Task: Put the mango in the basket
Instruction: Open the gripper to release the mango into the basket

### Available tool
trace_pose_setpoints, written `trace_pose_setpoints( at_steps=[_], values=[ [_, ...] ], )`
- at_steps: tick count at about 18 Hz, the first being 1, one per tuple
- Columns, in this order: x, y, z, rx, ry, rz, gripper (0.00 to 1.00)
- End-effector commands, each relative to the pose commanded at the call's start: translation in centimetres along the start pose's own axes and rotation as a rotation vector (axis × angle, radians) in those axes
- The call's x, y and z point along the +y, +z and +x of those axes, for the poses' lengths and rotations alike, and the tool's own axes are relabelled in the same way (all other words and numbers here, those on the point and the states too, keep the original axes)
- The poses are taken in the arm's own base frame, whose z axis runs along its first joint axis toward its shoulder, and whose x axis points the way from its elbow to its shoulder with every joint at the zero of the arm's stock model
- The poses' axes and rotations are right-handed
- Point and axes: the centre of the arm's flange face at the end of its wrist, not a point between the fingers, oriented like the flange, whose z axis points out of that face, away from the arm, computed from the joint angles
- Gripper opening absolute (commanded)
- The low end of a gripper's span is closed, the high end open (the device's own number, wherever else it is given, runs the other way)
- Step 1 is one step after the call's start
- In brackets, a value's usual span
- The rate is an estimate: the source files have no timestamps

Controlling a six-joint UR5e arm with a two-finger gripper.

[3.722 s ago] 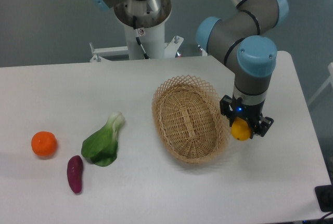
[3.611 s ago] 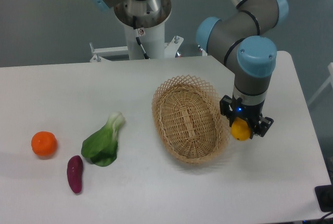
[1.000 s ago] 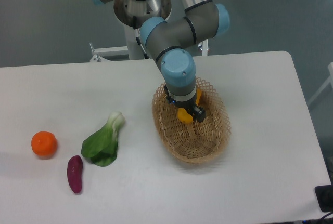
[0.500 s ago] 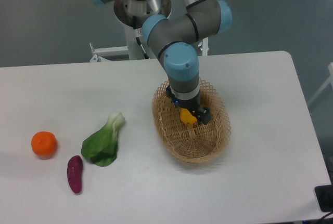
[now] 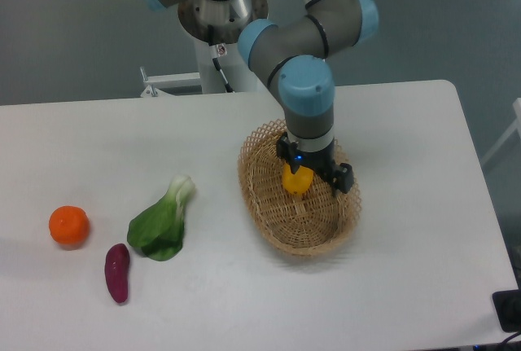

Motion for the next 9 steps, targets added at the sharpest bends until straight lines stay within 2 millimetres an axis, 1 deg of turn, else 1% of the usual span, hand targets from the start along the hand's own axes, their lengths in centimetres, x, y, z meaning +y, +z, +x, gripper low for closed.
trace_pose_setpoints(
  at_steps=[2, 4, 6, 8, 9],
  values=[
    [-0.2, -0.5, -1.2, -0.016, -0.004, 0.008, 1.00],
    [0.4, -0.4, -2.6, -0.021, -0.009, 0.008, 1.00],
    [0.4, -0.6, -3.6, -0.032, -0.004, 0.014, 1.00],
    [0.8, -0.6, -4.7, -0.036, 0.010, 0.015, 1.00],
    [0.7, -0.9, -5.2, -0.045, 0.012, 0.023, 1.00]
  ],
)
